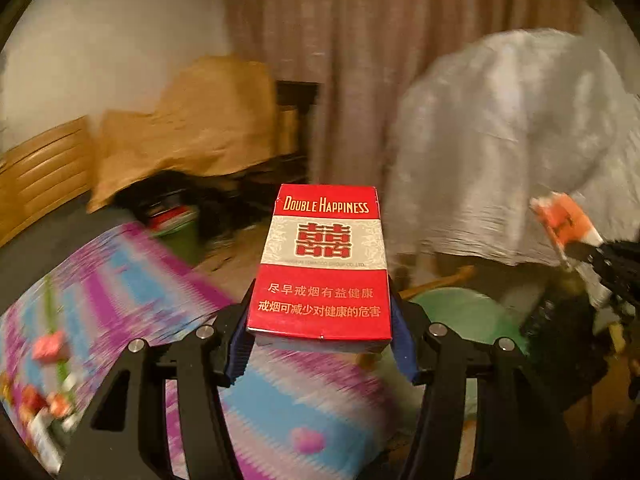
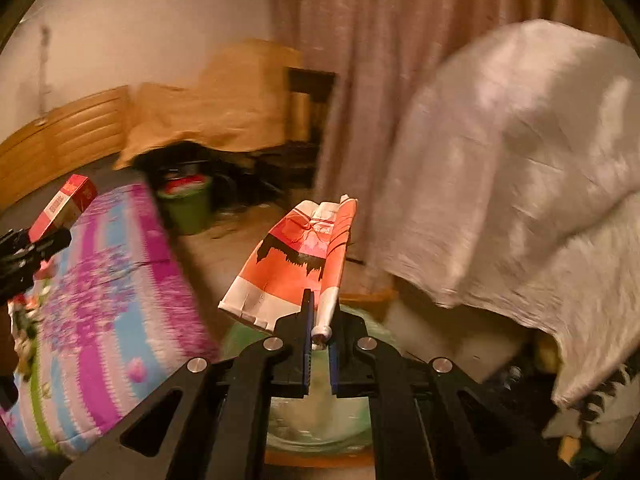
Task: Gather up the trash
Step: 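Carry the red pack and orange wrapper in both tools to the green bin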
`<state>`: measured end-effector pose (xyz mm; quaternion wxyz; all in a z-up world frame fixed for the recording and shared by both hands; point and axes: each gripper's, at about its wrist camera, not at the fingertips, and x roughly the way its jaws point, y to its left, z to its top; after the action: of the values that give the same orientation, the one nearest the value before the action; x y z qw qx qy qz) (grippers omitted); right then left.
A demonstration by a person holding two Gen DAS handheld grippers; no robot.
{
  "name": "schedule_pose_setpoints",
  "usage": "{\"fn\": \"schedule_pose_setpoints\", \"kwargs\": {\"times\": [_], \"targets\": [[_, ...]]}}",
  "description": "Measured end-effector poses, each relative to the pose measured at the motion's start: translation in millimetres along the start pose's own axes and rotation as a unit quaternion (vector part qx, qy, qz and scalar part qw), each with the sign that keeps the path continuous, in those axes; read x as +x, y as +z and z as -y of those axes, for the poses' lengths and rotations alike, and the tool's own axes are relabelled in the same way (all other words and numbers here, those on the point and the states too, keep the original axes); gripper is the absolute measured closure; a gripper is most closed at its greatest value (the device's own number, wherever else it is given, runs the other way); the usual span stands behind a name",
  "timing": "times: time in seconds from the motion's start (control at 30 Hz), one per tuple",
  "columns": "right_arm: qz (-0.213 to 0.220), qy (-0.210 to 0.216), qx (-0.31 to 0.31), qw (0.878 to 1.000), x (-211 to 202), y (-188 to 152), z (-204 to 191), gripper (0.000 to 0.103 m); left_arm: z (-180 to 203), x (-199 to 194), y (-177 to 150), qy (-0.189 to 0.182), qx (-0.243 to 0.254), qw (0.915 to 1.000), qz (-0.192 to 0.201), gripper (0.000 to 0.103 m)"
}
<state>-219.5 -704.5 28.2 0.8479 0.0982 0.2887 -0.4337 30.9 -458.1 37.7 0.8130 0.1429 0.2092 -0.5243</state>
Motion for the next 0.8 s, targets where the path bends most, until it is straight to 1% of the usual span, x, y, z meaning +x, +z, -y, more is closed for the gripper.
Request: {"fn": "schedule_pose_setpoints", "kwargs": {"times": [0.03, 0.13, 0.17, 0.23, 0.3, 0.4, 0.5, 0.63, 0.8], "targets": [[-0.004, -0.015, 0.007, 1.000, 4.1, -0.1, 12.7, 0.096, 11.5, 5.8, 2.0, -0.011, 0.011, 0.9999, -0.001, 0.048], [-0.026, -0.022, 0.027, 0.999, 16.5, -5.6, 36.9, 0.096, 54.5, 36.3, 11.7, -0.045, 0.042, 0.9981, -0.012, 0.048], [-0.034, -0.035, 0.026, 0.998, 24.5, -8.8, 44.0, 0.096, 65.9, 47.5, 14.5, -0.055, 0.048, 0.9971, -0.020, 0.048], [-0.052, -0.043, 0.022, 0.997, 36.6, -15.7, 49.3, 0.096, 87.4, 71.0, 15.5, -0.068, 0.059, 0.9954, -0.034, 0.048], [-0.065, -0.043, 0.019, 0.997, 44.6, -23.4, 49.1, 0.096, 99.2, 79.4, 10.0, -0.075, 0.069, 0.9938, -0.045, 0.048], [-0.084, -0.041, 0.010, 0.996, 52.4, -38.5, 49.2, 0.096, 112.1, 94.8, 0.4, -0.093, 0.073, 0.9904, -0.072, 0.048], [-0.098, -0.037, 0.005, 0.994, 58.1, -51.4, 39.0, 0.096, 122.4, 107.2, -8.7, -0.100, 0.082, 0.9873, -0.093, 0.048], [-0.111, -0.029, 0.007, 0.993, 69.0, -56.3, 35.8, 0.096, 124.8, 116.3, -14.2, -0.102, 0.085, 0.9855, -0.106, 0.048], [-0.117, -0.022, 0.004, 0.993, 77.2, -56.5, 30.0, 0.096, 124.9, 122.2, -21.1, -0.096, 0.092, 0.9841, -0.118, 0.048]]}}
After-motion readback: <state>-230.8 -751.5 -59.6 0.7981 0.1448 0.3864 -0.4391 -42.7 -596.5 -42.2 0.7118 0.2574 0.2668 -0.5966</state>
